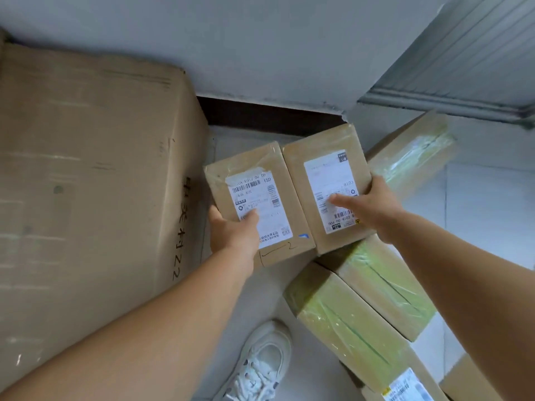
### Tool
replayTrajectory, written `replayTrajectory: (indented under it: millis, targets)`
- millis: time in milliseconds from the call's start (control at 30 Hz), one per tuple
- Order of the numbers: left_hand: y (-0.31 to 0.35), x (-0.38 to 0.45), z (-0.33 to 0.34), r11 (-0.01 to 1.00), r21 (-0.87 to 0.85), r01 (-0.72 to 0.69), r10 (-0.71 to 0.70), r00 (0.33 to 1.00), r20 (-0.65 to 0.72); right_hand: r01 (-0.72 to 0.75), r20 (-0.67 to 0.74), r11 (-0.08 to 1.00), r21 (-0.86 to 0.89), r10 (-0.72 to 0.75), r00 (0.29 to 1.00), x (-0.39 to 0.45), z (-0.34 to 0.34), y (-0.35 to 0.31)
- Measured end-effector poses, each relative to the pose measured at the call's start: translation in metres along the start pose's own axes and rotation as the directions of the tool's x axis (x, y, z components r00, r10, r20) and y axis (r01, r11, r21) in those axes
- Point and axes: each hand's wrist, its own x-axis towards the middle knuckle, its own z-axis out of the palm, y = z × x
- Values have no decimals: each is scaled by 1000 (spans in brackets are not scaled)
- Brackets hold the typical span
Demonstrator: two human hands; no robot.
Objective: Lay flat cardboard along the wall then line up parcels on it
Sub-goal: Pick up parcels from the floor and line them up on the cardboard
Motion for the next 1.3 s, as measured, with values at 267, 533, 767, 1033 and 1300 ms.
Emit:
replayTrajectory:
  millis: [267,533,767,1033,1300]
  targets:
    - [59,-65,-31,968,64,-243,237,968,84,-15,-80,983,185,31,996,-69,-47,-18]
    - [131,-78,-105,925,49,-377,372,924,85,36,-47,952,305,-22,999,-125,-25,-81]
    - [173,-62,-192,885,94,-456,461,887,-38,88,30,952,293,-101,994,-159,35,-144]
    - [194,-11,-264,714,554,-428,514,858,1,82,215,948,307,-153,965,-176,112,-187]
    - [177,4,-301,221,829,-514,423,816,393,232,238,961,149,-263,935,-195,163,-194]
